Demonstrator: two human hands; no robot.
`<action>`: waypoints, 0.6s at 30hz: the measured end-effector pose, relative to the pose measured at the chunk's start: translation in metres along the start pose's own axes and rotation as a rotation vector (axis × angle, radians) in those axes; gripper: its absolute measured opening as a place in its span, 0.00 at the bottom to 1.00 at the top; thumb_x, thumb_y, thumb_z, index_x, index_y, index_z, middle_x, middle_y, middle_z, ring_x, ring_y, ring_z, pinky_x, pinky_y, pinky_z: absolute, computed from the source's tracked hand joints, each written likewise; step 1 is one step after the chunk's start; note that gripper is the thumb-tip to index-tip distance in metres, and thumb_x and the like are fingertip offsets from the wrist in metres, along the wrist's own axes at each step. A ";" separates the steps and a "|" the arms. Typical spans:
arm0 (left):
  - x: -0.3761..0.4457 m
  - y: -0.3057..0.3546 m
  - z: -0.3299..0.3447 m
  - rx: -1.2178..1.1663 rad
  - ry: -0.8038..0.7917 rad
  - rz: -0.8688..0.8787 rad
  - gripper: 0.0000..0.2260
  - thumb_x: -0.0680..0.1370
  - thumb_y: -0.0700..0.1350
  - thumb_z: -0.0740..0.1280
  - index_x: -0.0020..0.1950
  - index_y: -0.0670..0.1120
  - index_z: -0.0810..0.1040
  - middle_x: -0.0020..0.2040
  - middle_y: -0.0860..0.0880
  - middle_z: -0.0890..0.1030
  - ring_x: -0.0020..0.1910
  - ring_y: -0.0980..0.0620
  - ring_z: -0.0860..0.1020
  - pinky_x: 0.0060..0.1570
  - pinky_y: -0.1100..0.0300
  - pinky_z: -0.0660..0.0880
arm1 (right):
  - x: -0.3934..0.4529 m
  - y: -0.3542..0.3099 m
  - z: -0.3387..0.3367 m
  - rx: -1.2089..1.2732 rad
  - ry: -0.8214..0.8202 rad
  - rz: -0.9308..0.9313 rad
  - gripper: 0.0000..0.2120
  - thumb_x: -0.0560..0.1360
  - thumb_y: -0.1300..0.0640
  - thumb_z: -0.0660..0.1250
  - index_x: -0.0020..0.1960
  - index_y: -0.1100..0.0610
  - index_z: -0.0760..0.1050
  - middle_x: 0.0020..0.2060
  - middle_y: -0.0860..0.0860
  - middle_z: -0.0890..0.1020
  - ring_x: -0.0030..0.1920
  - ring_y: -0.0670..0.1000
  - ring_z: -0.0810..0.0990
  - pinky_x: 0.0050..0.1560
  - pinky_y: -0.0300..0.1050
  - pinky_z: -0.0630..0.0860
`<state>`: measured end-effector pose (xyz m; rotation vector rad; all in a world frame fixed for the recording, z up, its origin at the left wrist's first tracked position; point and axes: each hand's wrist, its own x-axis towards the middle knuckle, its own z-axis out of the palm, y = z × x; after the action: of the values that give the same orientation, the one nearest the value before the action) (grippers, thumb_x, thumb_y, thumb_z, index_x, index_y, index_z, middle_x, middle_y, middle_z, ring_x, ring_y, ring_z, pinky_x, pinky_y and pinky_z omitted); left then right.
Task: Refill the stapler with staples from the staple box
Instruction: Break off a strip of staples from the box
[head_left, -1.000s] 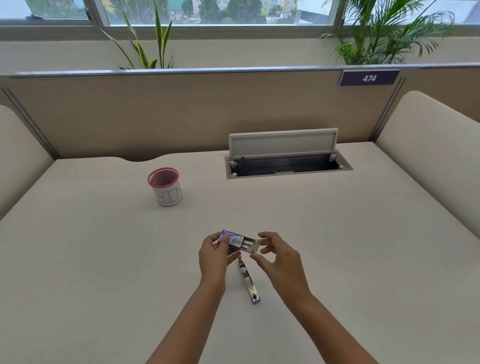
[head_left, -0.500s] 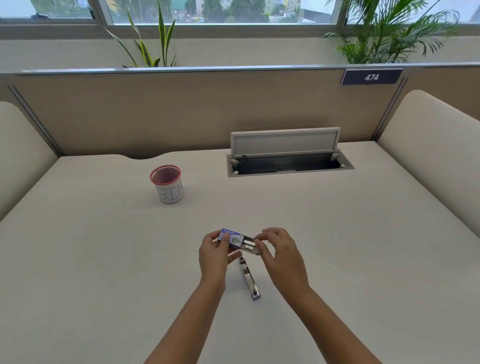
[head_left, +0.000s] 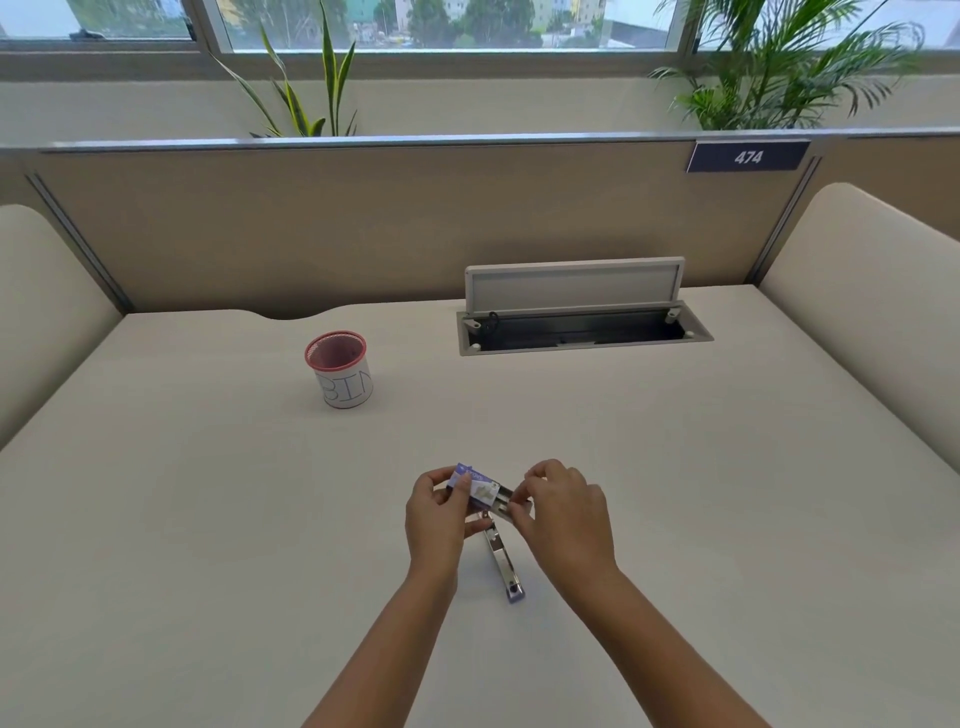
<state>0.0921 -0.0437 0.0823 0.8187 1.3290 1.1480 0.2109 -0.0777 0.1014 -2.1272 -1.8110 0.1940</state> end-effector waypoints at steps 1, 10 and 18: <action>0.000 0.000 0.000 0.003 0.003 0.003 0.06 0.78 0.40 0.64 0.54 0.42 0.73 0.44 0.44 0.81 0.39 0.48 0.82 0.28 0.64 0.78 | 0.001 0.000 0.000 0.002 -0.009 -0.001 0.10 0.77 0.49 0.61 0.52 0.50 0.79 0.55 0.46 0.75 0.54 0.50 0.74 0.51 0.45 0.66; 0.008 0.002 -0.001 -0.046 0.036 -0.038 0.05 0.78 0.40 0.63 0.54 0.41 0.72 0.47 0.41 0.80 0.40 0.49 0.81 0.33 0.63 0.80 | 0.007 0.005 -0.013 0.802 -0.024 0.177 0.05 0.73 0.60 0.66 0.40 0.53 0.74 0.43 0.45 0.82 0.42 0.37 0.78 0.38 0.27 0.70; 0.008 0.001 0.001 -0.063 0.032 -0.079 0.09 0.79 0.39 0.62 0.57 0.39 0.72 0.49 0.39 0.81 0.42 0.48 0.82 0.38 0.60 0.80 | 0.005 0.004 -0.018 0.792 -0.017 0.106 0.08 0.71 0.61 0.70 0.36 0.52 0.73 0.36 0.45 0.82 0.38 0.37 0.78 0.35 0.25 0.70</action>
<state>0.0917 -0.0352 0.0811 0.6986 1.3330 1.1396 0.2213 -0.0768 0.1169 -1.6329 -1.3026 0.8052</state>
